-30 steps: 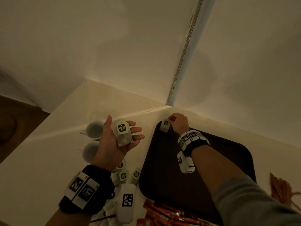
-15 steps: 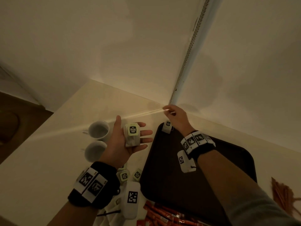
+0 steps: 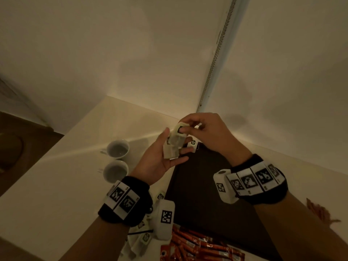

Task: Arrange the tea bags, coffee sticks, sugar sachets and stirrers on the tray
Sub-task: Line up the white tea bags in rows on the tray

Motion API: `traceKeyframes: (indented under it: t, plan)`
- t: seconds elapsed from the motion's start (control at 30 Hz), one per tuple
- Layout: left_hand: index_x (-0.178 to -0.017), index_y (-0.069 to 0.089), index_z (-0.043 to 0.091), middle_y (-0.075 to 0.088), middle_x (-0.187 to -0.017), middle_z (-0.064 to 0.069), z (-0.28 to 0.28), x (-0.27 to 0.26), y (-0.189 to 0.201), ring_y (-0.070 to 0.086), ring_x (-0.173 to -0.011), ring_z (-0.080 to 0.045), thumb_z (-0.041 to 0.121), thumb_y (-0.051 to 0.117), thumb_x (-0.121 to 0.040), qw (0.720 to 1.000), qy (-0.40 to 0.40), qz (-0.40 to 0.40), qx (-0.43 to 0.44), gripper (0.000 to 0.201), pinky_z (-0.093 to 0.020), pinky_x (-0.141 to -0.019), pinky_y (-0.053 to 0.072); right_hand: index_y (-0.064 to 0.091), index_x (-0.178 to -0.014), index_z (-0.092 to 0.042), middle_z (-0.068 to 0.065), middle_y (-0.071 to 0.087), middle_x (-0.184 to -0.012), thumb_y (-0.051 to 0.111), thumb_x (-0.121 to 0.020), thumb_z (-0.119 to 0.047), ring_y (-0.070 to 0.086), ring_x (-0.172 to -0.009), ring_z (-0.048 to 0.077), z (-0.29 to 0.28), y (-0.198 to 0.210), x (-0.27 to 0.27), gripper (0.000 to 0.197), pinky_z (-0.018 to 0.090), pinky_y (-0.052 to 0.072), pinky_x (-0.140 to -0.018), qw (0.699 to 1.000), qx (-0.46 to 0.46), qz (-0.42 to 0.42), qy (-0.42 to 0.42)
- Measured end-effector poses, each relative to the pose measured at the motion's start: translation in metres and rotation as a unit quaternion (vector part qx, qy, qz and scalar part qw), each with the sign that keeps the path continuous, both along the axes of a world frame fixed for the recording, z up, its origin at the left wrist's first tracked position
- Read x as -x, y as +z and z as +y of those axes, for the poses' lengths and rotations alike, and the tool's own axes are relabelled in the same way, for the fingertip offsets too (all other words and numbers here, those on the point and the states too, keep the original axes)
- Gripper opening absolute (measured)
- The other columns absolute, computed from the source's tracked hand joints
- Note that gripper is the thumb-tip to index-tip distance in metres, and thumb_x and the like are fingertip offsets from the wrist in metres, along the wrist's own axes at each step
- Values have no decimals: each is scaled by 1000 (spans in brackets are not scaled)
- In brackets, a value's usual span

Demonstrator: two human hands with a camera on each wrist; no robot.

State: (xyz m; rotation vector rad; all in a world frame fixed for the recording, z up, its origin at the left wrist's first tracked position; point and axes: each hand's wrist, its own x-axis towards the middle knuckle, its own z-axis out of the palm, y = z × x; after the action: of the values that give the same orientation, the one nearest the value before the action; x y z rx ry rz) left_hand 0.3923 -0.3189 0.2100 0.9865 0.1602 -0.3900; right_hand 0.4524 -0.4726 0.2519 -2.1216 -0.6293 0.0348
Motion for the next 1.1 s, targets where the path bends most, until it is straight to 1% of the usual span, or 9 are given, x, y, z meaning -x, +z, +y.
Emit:
traceKeyframes:
  t: [0.07,0.13,0.2,0.3,0.4,0.53,0.8,0.93,1.1]
  plan:
    - [-120,59,17,69,-115,-3,-2,2,0,67,-105,-22,36,56,-80,999,33,-37,-4,44,-26,-74,55,73,-97,-18,-9,70,-85,66,-85,-16,61,-77,0,-5,12,3,13,12,46,-67,1000,3,-26,-8]
    - [-115,59,18,70,-107,-1,-5,3,3,68,-101,-20,20,63,-75,996,63,-67,6,40,-25,-72,55,72,-96,-20,-7,69,-81,67,-85,-18,60,-73,1,-7,26,7,13,15,47,-68,999,-1,-33,-18]
    - [-108,60,19,71,-100,0,-10,3,8,69,-94,-17,15,65,-73,993,72,-92,9,36,-22,-68,54,71,-92,-22,-6,68,-75,70,-83,-22,58,-67,0,-7,42,13,10,11,45,-64,999,10,-47,-22]
    - [-103,62,14,73,-93,1,-17,5,14,70,-86,-15,16,63,-75,992,65,-103,20,28,-19,-63,53,73,-86,-18,-12,65,-71,70,-82,-24,58,-67,0,-3,63,22,7,10,43,-62,995,58,-76,-4]
    - [-108,60,12,73,-95,1,-22,9,19,70,-84,-13,18,61,-76,992,53,-99,62,33,-18,-60,53,74,-86,-15,-2,68,-75,68,-83,-25,58,-71,8,-2,78,26,12,16,44,-63,992,80,-101,-1]
    - [-101,61,13,73,-90,2,-26,12,25,70,-82,-13,18,59,-77,988,70,-84,110,25,-17,-57,53,72,-84,-15,0,66,-71,70,-83,-24,59,-67,13,1,84,32,10,18,45,-62,991,82,-101,-10]
    - [-99,61,14,71,-80,3,-33,19,28,68,-70,-9,20,58,-76,982,70,-42,168,23,-14,-49,51,69,-92,-16,-12,60,-59,69,-81,-14,53,-54,-2,8,81,32,11,8,43,-57,996,39,-47,-58]
    - [-103,60,13,72,-86,2,-33,19,26,69,-77,-10,22,57,-78,977,73,-33,200,27,-14,-50,52,68,-97,-16,-9,63,-64,67,-83,-14,55,-59,2,6,80,31,14,7,42,-60,997,35,-36,-57]
    - [-101,59,12,72,-82,2,-33,16,27,70,-80,-12,16,57,-77,975,78,-37,204,24,-13,-51,52,67,-96,-18,-5,64,-67,68,-83,-16,55,-60,3,0,79,29,14,8,43,-61,997,37,-36,-61]
